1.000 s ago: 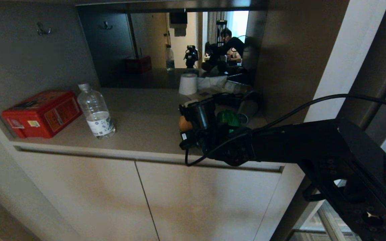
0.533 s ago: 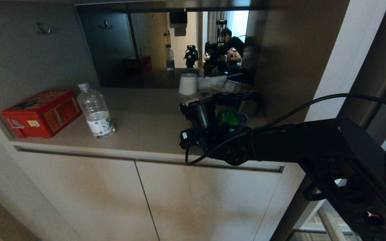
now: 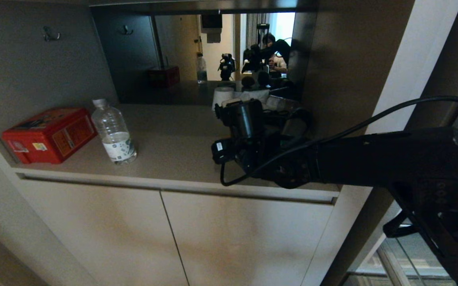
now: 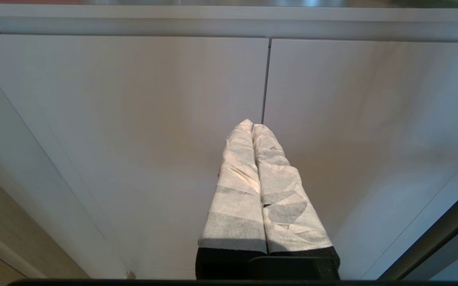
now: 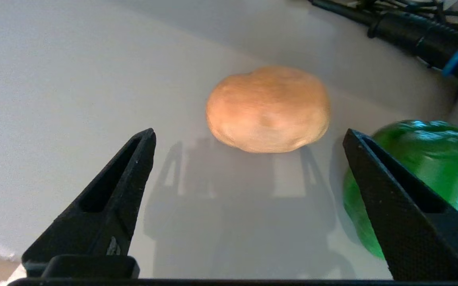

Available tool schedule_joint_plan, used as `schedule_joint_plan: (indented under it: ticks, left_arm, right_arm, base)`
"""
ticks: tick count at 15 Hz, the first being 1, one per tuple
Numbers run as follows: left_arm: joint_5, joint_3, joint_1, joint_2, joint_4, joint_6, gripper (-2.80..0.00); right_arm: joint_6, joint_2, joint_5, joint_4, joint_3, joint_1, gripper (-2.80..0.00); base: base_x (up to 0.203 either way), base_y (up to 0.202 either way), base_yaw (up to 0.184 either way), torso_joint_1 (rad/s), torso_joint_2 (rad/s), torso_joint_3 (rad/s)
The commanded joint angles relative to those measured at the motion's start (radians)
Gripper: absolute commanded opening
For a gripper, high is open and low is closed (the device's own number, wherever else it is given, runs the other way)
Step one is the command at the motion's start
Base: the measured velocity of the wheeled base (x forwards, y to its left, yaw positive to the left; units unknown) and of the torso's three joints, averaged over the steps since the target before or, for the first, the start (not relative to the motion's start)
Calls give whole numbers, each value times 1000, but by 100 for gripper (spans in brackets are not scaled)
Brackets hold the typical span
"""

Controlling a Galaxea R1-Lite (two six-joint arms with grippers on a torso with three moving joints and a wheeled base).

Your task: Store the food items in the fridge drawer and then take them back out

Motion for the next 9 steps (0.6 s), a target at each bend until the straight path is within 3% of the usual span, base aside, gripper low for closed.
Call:
schedule_joint_plan:
  ticks: [1,3,4,5,9]
  left_arm:
    - [0,11,0,1,0,0,-280]
    - [-1,11,0,1,0,0,-280]
    - [0,11,0,1,0,0,-280]
    - [-1,11,0,1,0,0,-280]
    - [-1,11,0,1,0,0,-280]
  right_arm:
    - [1,-55,-5,-2,33,12,0]
    - [5,-113,-5,-2,92,27,0]
    - [6,-150,-5,-2,135,38,-199]
    - [7,-194,-6,-2,184,50,-280]
    - [10,-399,-7,-17,495,108,-280]
  base:
    - [0,0,0,0,0,0]
    - [0,0,0,0,0,0]
    - [0,0,0,0,0,0]
    - [0,0,0,0,0,0]
    - [0,0,0,0,0,0]
